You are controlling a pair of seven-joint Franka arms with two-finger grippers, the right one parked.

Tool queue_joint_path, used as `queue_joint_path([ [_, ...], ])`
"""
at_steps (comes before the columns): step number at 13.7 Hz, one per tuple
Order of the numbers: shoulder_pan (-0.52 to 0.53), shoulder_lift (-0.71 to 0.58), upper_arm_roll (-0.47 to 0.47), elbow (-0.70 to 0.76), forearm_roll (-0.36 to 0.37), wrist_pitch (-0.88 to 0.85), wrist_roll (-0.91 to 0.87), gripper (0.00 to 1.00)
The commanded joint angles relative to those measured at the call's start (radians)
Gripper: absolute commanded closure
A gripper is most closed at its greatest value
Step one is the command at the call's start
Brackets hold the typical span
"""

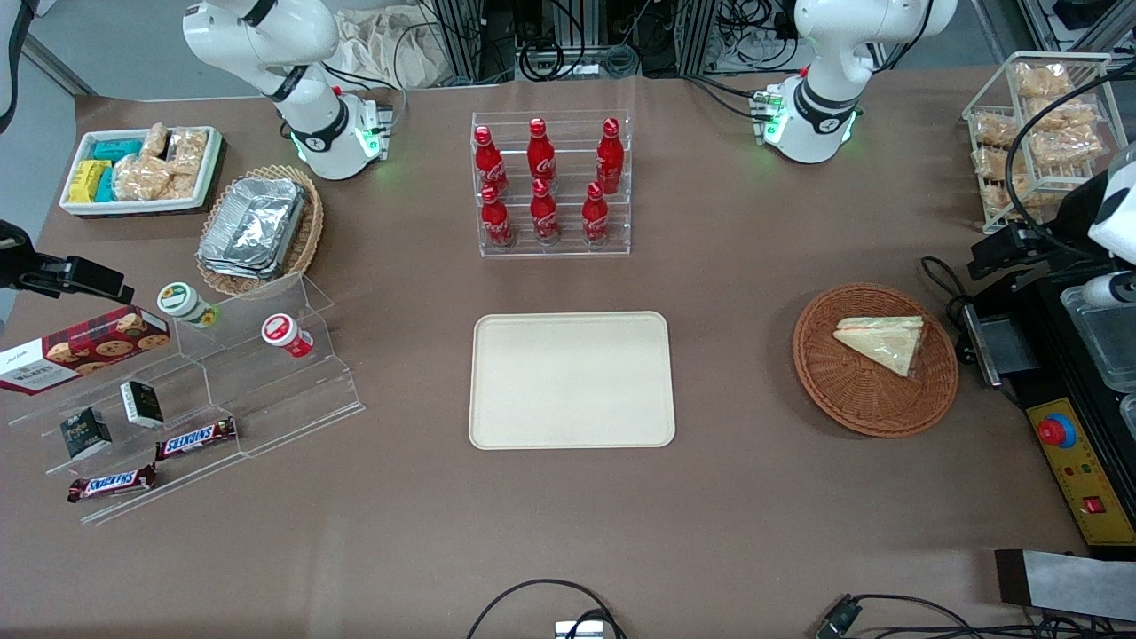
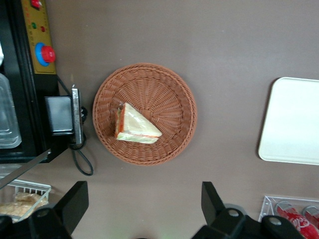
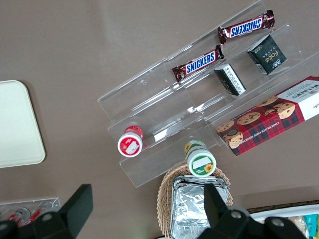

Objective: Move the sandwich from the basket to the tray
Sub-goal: 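Move the left gripper down over the wrapped sandwich in the wicker basket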

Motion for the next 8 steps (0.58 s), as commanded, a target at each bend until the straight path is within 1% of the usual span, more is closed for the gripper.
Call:
queue_joint_path([
  [1,-0.003,-0.014,-0.004,-0.015,0.026,-0.014,-0.019,0.0],
  [4,-0.006,0.004,-0.004,-0.007,0.029,-0.02,-0.036,0.0],
  [5,-0.006,0.012,-0.004,-0.007,0.032,-0.02,-0.067,0.0],
  [7,-0.006,0.026,-0.007,-0.016,0.074,-0.016,-0.123,0.0],
  [8,-0.006,0.041,-0.005,-0.033,0.078,-0.014,-0.154,0.0],
])
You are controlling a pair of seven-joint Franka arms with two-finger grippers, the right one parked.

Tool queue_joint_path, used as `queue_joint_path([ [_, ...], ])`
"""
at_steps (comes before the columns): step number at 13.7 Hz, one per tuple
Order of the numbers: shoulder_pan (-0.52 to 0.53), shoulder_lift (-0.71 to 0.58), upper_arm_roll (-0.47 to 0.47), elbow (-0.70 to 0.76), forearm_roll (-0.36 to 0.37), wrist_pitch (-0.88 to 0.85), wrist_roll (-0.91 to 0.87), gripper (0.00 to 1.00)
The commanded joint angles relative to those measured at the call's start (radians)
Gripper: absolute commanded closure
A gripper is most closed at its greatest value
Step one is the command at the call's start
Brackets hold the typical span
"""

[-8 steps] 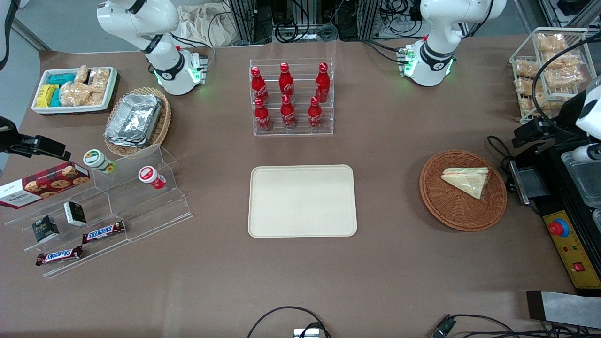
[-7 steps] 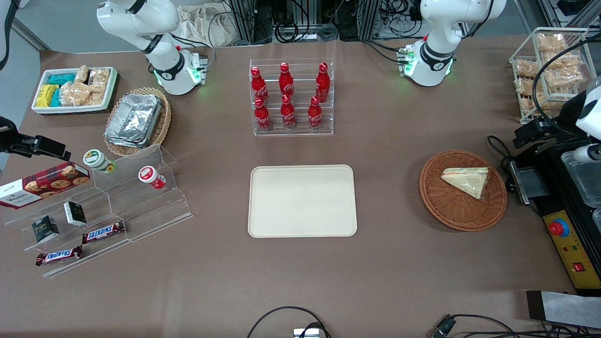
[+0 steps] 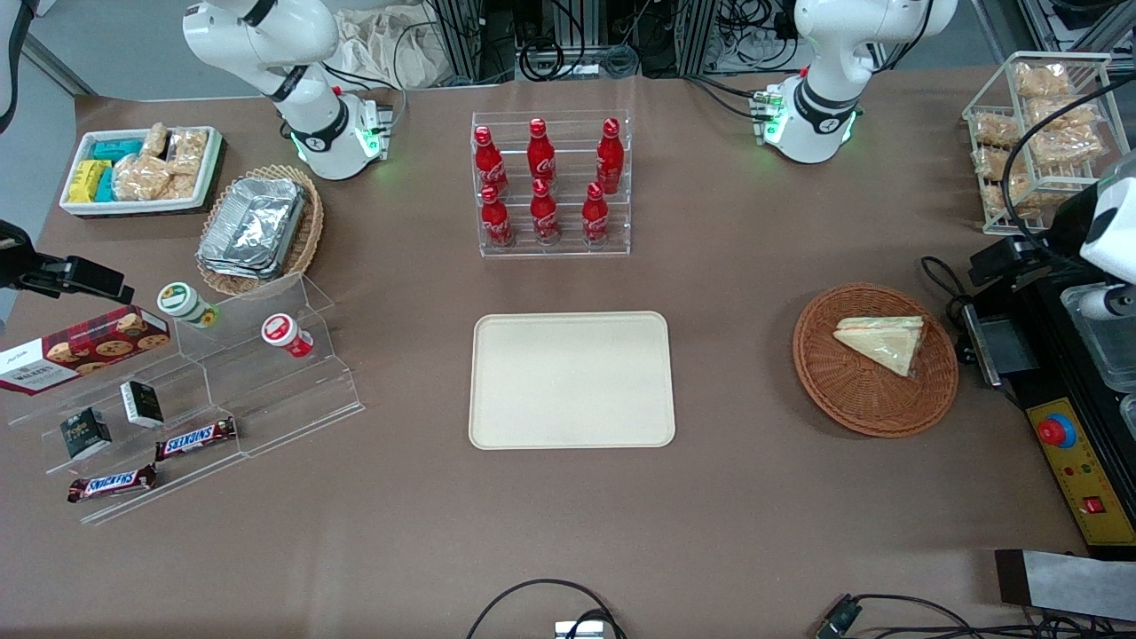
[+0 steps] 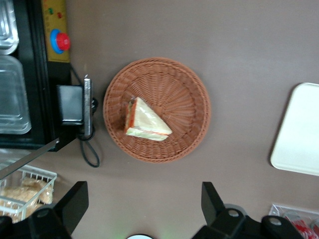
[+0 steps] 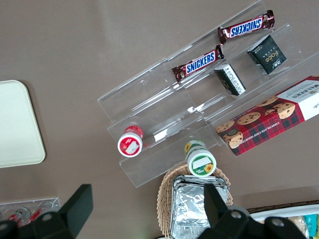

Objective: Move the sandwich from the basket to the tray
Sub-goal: 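Move the left gripper down over the wrapped sandwich in the wicker basket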

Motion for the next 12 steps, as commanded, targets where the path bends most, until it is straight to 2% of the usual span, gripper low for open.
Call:
queue_joint_path([
  [1,-0.004,0.017,-0.003,-0.057,0.027,0.017,-0.098,0.0],
  [6,0.024,-0.004,0.034,-0.293,0.009,0.285,-0.273,0.0],
  [12,0.106,-0.018,0.039,-0.51,-0.082,0.565,-0.384,0.0],
])
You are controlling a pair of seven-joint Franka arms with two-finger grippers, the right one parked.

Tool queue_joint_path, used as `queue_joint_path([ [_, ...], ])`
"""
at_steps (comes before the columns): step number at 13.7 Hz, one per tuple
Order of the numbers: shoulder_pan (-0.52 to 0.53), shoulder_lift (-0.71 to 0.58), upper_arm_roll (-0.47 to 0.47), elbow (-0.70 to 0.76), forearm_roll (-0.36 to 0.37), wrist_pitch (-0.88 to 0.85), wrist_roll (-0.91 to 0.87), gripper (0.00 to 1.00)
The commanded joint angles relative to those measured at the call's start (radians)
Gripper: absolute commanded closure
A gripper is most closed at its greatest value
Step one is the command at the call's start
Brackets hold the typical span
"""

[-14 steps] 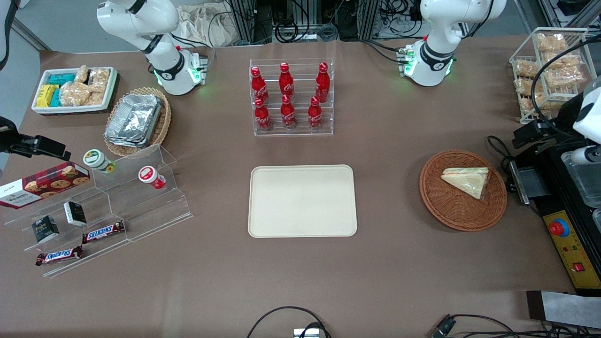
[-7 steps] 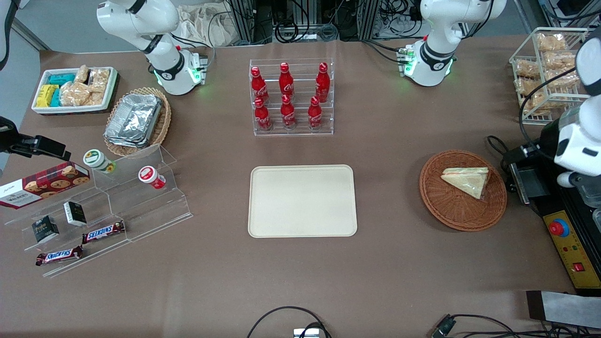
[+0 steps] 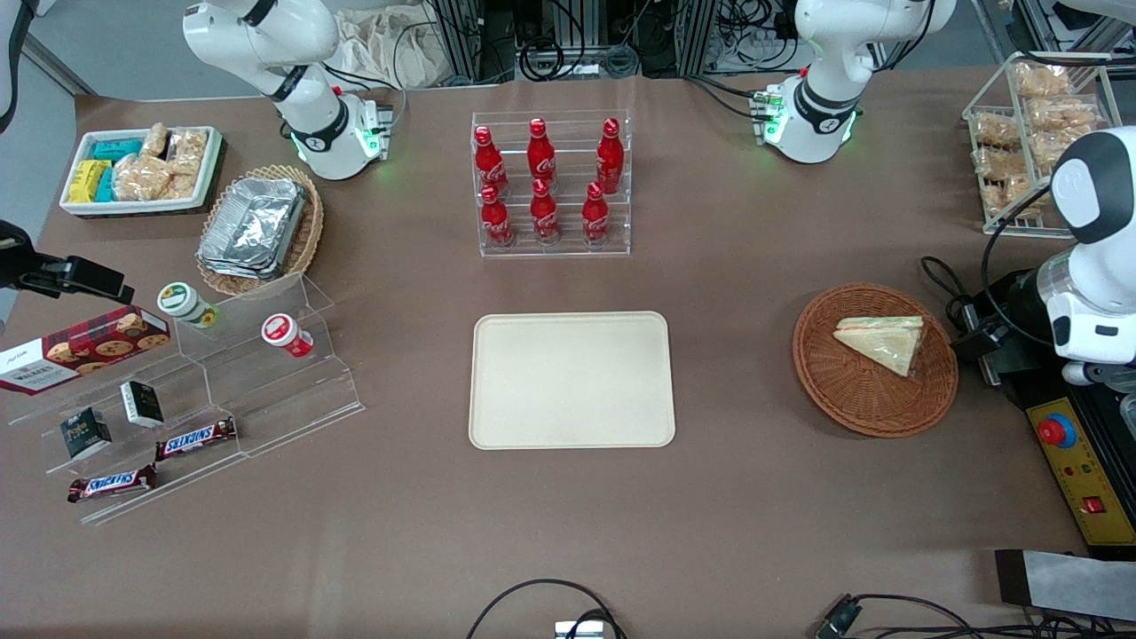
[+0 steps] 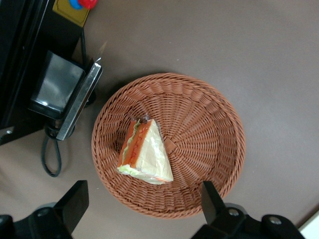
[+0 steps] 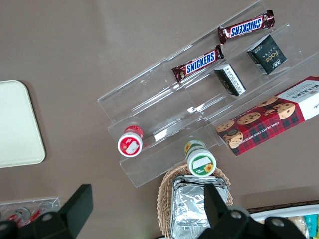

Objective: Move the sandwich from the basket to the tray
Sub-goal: 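Move the left gripper down over the wrapped sandwich in the wicker basket, then lower the open left gripper around the sandwich and close it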

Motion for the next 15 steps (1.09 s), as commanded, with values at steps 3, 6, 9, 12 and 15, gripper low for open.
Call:
queue_joint_path([
  [3,0.027,-0.068,-0.005,-0.255,-0.03,0.264,-0.115,0.0],
  [6,0.039,-0.065,-0.005,-0.33,-0.04,0.344,-0.126,0.0],
  [9,0.064,-0.051,-0.005,-0.37,-0.083,0.381,-0.124,0.0],
  [12,0.064,-0.045,-0.005,-0.411,-0.106,0.427,-0.124,0.0],
  [15,0.064,-0.038,-0.005,-0.451,-0.115,0.491,-0.126,0.0],
])
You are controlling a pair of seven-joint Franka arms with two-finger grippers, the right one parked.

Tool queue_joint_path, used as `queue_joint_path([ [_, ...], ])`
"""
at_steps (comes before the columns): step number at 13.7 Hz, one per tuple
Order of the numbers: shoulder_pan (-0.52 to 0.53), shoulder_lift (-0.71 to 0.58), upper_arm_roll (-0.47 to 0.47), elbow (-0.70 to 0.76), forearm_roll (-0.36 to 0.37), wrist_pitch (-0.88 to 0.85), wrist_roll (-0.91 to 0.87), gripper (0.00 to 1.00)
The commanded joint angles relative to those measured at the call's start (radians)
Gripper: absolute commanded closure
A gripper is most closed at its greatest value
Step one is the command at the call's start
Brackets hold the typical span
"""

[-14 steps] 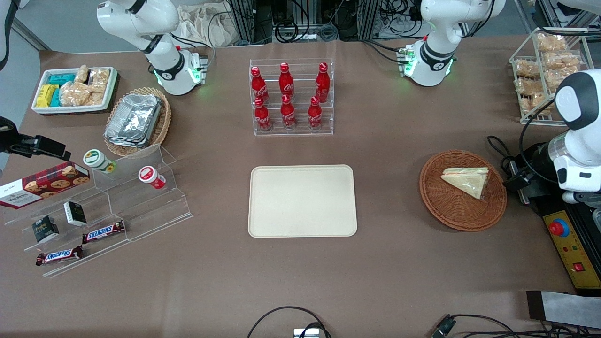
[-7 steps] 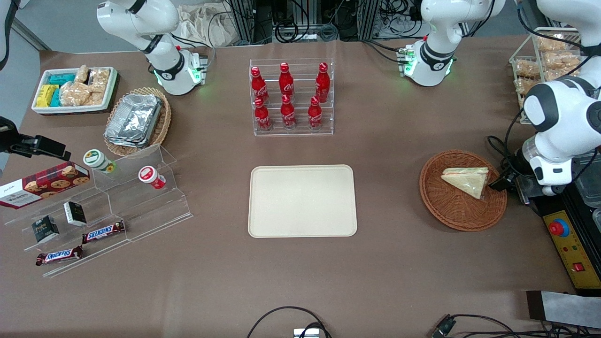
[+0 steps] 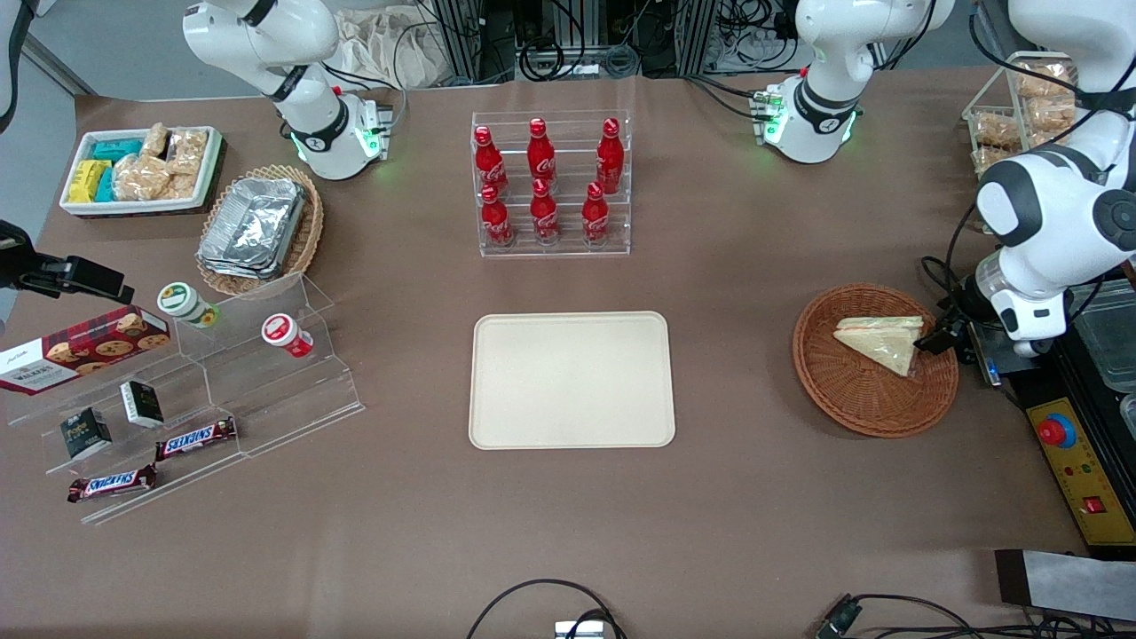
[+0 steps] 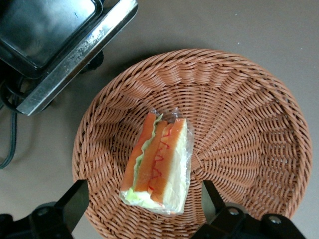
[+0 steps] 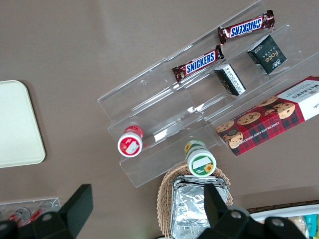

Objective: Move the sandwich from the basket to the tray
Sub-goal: 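Lower the open left gripper around the sandwich and close it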

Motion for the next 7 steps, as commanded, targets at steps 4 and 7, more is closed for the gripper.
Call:
queue_joint_path([
  [4,0.003,0.003,-0.006,-0.046,-0.032,0.07,-0.011,0.0],
  [7,0.003,0.015,-0.008,-0.075,-0.036,0.126,-0.011,0.0],
])
